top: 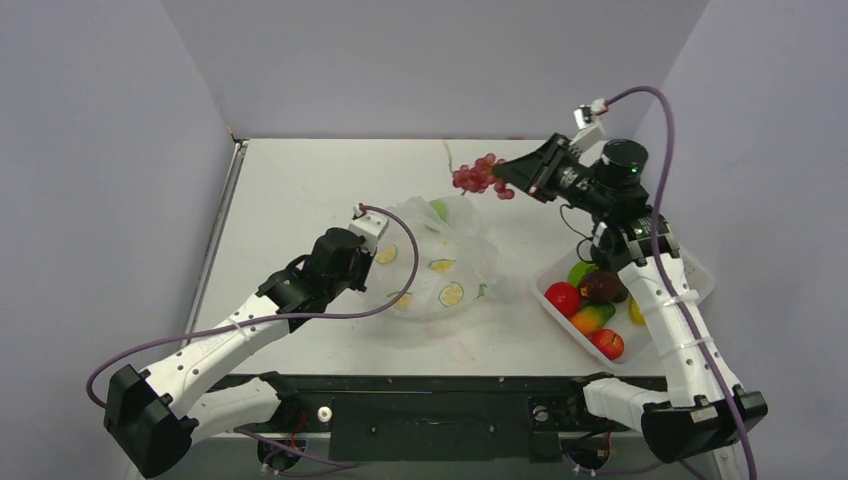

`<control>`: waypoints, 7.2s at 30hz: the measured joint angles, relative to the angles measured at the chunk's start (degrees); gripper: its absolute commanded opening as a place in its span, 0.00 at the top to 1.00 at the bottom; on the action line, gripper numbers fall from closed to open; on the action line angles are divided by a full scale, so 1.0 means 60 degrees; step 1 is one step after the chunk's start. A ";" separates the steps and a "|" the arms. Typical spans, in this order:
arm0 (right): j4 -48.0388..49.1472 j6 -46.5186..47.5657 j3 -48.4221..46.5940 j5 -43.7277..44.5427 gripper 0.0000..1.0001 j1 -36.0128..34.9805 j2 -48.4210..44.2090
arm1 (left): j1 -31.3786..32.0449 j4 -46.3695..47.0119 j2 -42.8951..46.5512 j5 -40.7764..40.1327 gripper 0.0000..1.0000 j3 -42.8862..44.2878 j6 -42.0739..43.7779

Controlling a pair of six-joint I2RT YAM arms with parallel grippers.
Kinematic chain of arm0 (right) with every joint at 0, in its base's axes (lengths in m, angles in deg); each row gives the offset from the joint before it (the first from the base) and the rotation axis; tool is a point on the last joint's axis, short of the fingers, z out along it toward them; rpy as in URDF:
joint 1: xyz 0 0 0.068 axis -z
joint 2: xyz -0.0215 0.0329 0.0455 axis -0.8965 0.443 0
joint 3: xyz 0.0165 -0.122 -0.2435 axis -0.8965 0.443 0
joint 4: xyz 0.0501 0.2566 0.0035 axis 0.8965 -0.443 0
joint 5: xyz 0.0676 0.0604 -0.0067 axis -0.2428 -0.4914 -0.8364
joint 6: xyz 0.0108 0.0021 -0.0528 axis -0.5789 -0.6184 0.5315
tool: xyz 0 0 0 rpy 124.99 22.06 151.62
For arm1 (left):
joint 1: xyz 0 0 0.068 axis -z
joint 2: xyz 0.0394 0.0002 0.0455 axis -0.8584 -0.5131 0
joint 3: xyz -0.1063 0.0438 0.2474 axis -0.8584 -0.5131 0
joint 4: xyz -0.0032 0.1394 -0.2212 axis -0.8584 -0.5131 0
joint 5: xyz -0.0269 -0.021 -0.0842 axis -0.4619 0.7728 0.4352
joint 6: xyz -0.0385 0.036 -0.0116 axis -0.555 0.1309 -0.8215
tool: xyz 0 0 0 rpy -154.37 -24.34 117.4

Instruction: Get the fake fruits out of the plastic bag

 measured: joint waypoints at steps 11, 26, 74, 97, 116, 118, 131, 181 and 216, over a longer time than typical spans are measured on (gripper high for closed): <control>0.0087 -0.1891 0.3442 0.0772 1.00 0.5337 -0.1042 | -0.0051 0.0000 0.0004 0.0164 1.00 0.0000 -0.0029; -0.3792 -0.2014 0.3676 0.9296 1.00 0.7548 -0.1909 | -0.0051 0.0000 0.0018 0.0317 1.00 0.0000 -0.0036; -0.2455 -0.0270 0.3421 1.0928 0.35 0.3738 -0.1384 | -0.0124 0.0004 0.0157 0.0419 1.00 0.0000 -0.0073; -0.0211 0.2681 0.2783 0.9060 0.32 -0.1891 -0.1366 | -0.0131 0.0007 0.0182 0.0419 1.00 0.0000 -0.0098; 0.0849 0.2841 0.2444 0.6149 0.44 -0.4932 0.1413 | -0.0204 0.0015 0.0178 0.0455 1.00 0.0000 -0.0102; 0.1045 0.2820 0.2656 0.6156 0.44 -0.5220 0.1577 | -0.0229 0.0015 0.0182 0.0495 1.00 0.0000 -0.0102; 0.3632 0.3213 0.4605 0.7049 0.57 -0.6171 0.2885 | -0.0372 0.0076 0.0335 0.0831 1.00 0.0000 -0.0113; 0.5931 0.1413 0.5985 0.9493 0.31 -0.5187 0.3938 | 0.3850 0.0474 0.2514 0.3810 1.00 -0.2444 -0.5009; 1.1194 -0.1475 0.5220 0.6455 0.13 -0.3938 0.6940 | 0.3042 -0.0331 0.1694 0.0659 1.00 -0.1224 -0.5016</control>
